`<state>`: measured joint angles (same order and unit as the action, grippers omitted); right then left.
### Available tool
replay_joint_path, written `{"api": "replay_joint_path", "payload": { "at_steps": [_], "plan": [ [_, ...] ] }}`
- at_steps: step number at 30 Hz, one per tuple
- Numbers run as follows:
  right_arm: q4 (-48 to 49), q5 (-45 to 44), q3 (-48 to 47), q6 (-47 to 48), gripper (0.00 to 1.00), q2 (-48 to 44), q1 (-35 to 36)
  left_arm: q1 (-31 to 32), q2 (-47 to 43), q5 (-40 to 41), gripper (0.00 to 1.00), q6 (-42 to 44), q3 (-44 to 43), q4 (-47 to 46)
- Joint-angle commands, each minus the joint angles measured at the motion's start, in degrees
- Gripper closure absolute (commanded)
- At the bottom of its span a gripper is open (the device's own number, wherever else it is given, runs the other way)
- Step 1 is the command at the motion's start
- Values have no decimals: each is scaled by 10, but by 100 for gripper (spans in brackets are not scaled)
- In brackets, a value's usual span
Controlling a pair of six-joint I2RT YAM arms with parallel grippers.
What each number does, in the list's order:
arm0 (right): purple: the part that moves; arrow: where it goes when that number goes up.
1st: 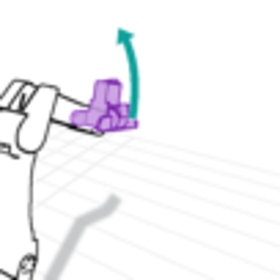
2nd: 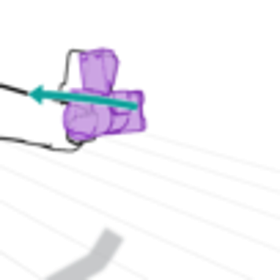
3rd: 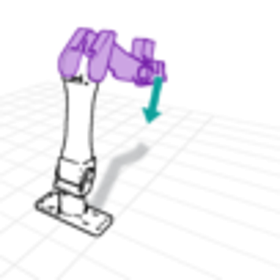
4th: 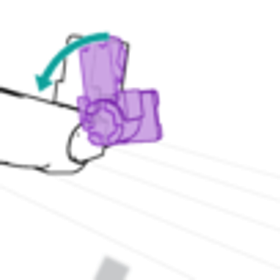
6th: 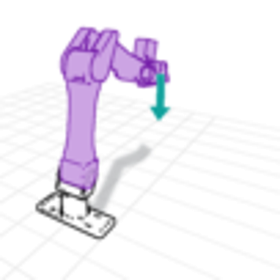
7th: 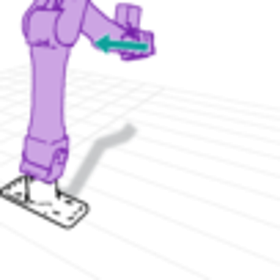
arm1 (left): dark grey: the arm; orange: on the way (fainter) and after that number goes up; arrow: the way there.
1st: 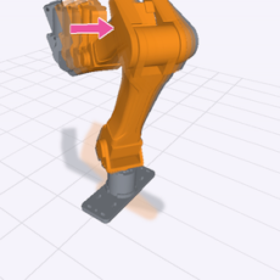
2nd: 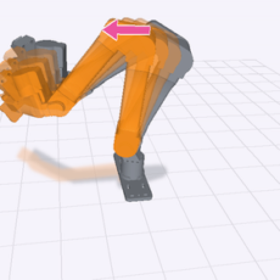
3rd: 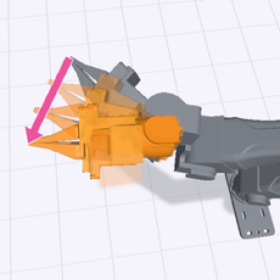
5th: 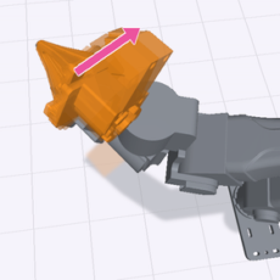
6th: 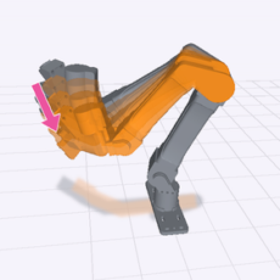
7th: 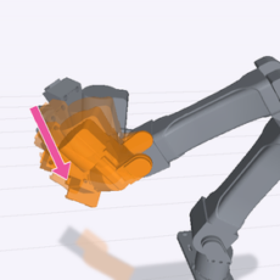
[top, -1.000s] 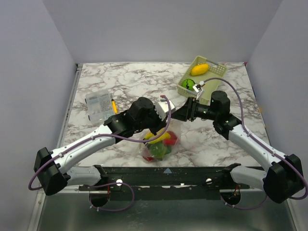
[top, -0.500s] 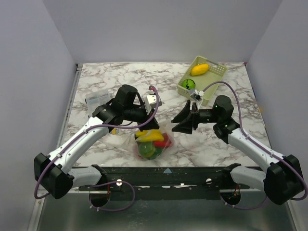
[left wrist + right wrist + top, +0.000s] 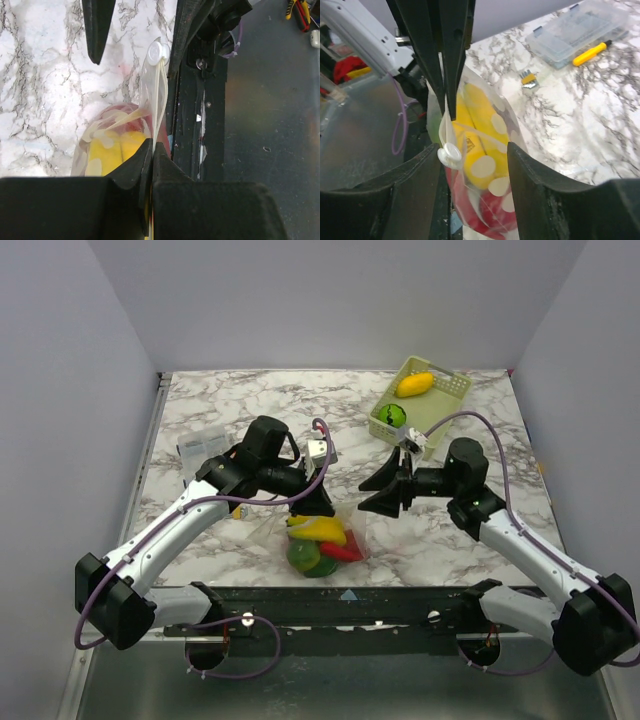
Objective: Place the food in the zip-top bag and seal the zipper
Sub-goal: Zip the zipper food storage bag at the center of the board.
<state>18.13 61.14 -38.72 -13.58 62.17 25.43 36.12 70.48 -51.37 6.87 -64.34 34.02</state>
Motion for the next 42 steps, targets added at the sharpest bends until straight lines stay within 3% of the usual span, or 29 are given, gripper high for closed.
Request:
{"api": "replay_joint_path", "payload": {
  "at_steps": [1, 6, 12, 13, 18, 21, 24, 30, 31, 33, 38, 42],
  "plan": [
    [-72, -63, -20, 90, 39, -36, 9, 0, 1, -37, 100, 4, 0, -4],
    [-124, -96, -36, 162, 41, -45, 59, 0, 7, -37, 100, 4, -5, -1],
    [-168, -133, -58, 212, 69, -33, 85, -1, 15, -39, 100, 4, -6, -2],
    [-168, -136, -58, 213, 70, -35, 85, 0, 14, -39, 100, 5, -6, -2],
    [-180, -142, -58, 213, 68, -49, 86, 0, 9, -40, 100, 1, -2, -7],
    [-204, -159, -57, 217, 59, -58, 90, -1, 8, -46, 100, 0, -4, -7],
    [-216, -174, -60, 228, 60, -61, 94, 0, 9, -46, 100, -1, -5, -5],
    [-224, -196, -67, 239, 85, -47, 103, 2, 7, -11, 100, -13, -9, -6],
    [-229, -202, -70, 237, 87, -45, 104, 5, 4, 27, 98, -24, -8, -11],
    [-237, -217, -77, 224, 92, -42, 104, 23, -13, 130, 77, -35, -2, -24],
    [-256, -189, -108, 140, 100, -17, 104, 100, -73, 318, 37, -19, 49, -93],
    [-311, -153, -149, 87, 100, 17, 104, 145, -119, 385, 30, 1, 94, -165]
  ]
}}
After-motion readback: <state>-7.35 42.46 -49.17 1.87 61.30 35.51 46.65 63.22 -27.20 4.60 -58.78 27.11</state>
